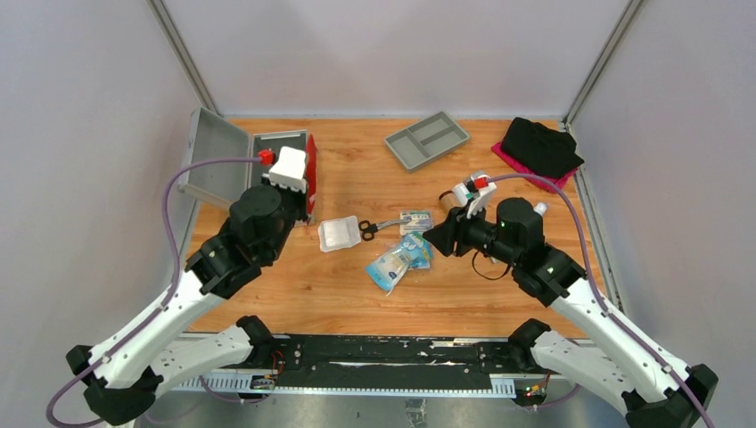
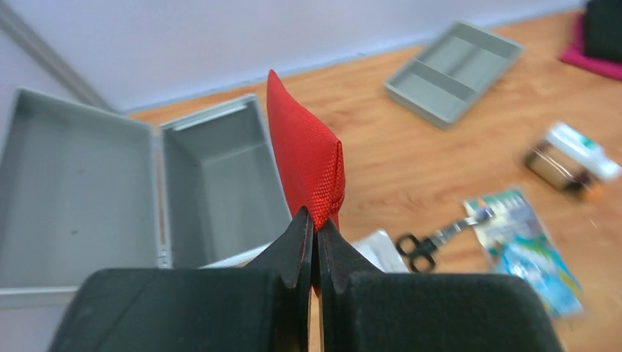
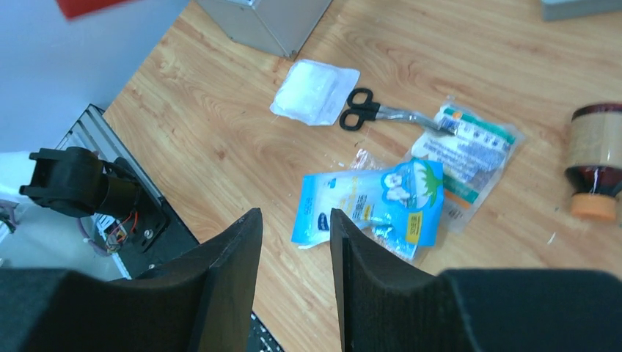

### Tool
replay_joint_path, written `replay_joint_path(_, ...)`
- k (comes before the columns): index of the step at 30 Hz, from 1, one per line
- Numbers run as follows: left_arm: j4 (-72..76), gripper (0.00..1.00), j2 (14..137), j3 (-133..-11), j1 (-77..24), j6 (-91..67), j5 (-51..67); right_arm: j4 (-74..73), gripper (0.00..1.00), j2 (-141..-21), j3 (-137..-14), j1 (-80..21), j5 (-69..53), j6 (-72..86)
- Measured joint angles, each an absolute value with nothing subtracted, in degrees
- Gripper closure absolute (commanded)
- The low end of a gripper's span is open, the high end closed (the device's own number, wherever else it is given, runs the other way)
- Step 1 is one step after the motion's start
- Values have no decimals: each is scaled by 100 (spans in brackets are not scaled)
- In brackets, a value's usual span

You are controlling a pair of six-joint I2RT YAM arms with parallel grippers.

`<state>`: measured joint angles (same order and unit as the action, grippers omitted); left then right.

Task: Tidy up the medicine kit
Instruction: Zip the medicine pouch, then place the medicine pouch inside the medicine box.

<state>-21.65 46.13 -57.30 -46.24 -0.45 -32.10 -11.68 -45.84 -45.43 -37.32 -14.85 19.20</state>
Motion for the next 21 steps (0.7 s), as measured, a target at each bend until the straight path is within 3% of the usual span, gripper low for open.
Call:
replay_joint_path(9, -1767, 100, 6198, -7024, -3387, -548, -4287, -1190, 57, -3881, -4032, -3732, -1485, 2663)
replay_joint_path(15, -1629, 100, 6469, -7089, -2285, -1984, -4292, -1210, 57, -3887, -4027, -3732, -1500, 2902)
replay_joint_path(21, -1295, 100, 6989, -7065, -1914, -3439, -4252, -1223, 58, -3988, -4027, -3732, -1498, 3006)
